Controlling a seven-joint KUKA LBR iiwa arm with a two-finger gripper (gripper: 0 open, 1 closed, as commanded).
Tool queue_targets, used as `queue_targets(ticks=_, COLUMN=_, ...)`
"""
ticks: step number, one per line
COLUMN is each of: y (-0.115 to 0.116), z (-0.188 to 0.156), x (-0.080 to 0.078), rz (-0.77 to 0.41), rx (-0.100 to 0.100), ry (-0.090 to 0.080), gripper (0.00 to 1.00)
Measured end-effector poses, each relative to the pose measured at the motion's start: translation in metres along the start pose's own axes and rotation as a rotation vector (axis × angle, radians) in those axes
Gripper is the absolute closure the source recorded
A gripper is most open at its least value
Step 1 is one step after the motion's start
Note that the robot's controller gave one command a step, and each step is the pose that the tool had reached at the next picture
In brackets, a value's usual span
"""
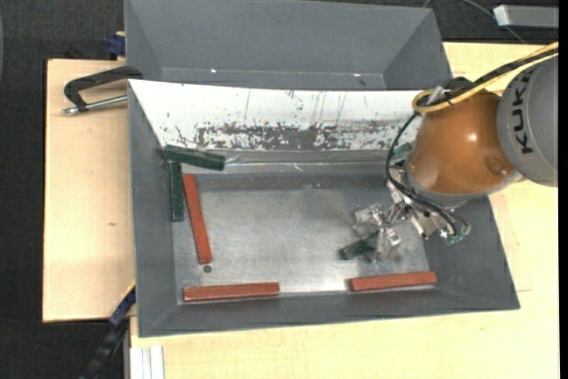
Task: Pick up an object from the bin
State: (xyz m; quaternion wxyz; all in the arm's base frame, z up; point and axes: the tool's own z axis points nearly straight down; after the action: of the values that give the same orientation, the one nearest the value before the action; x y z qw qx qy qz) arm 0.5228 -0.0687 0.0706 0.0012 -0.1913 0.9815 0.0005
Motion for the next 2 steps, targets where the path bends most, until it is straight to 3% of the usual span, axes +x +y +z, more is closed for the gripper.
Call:
queue_targets(ticks=1, y=0.0011, z=-0.1218, x=-0.0060, rz=0.032, rx=0.002, ry=-0.003, gripper=1.00)
queue_targets(ticks=2, y=0.0012, z=-0.1217, x=-0.0060, rz=0.032, rx=0.001, ry=-0.003, gripper=1.00)
